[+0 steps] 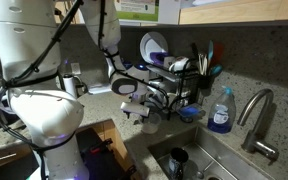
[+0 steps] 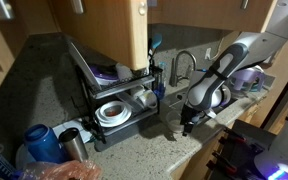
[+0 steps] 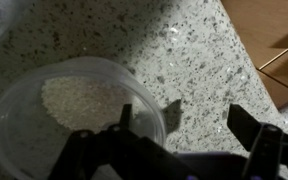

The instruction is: Put the bowl in the cupboard drawer on top of the sink

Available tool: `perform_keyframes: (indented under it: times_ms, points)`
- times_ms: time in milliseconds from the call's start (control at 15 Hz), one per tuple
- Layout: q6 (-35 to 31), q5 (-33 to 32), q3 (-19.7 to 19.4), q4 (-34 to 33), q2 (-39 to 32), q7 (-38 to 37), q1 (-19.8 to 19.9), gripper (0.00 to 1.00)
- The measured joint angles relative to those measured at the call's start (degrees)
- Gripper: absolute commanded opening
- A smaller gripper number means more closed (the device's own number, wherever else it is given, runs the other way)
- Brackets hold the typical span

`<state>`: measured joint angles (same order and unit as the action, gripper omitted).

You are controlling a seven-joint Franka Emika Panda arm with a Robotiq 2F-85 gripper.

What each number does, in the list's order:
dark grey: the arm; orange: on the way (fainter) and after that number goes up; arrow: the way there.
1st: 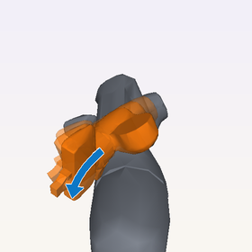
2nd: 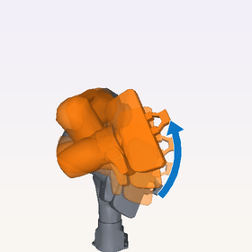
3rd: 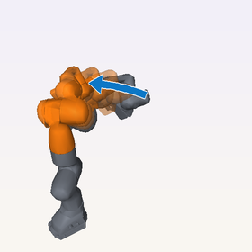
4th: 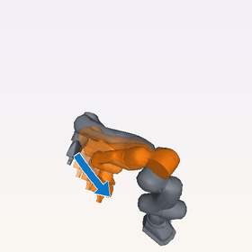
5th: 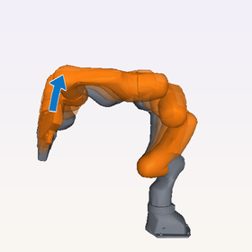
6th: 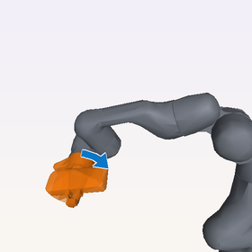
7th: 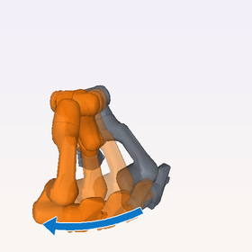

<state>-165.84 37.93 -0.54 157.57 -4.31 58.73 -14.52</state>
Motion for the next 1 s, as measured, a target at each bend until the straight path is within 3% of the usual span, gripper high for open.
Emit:
perform_keyframes:
  times_ms: [533,667,1000]
  points:
    - [-6.6,-5.7,-2.1,-0.1,-5.9,-0.9,-0.1,0.04]
    - [-7.8,-6.9,-3.9,-0.1,-6.4,-1.7,-0.2,0.0]
    - [-8.3,-7.6,-10.9,-0.1,-4.7,-2.3,-0.1,0.01]
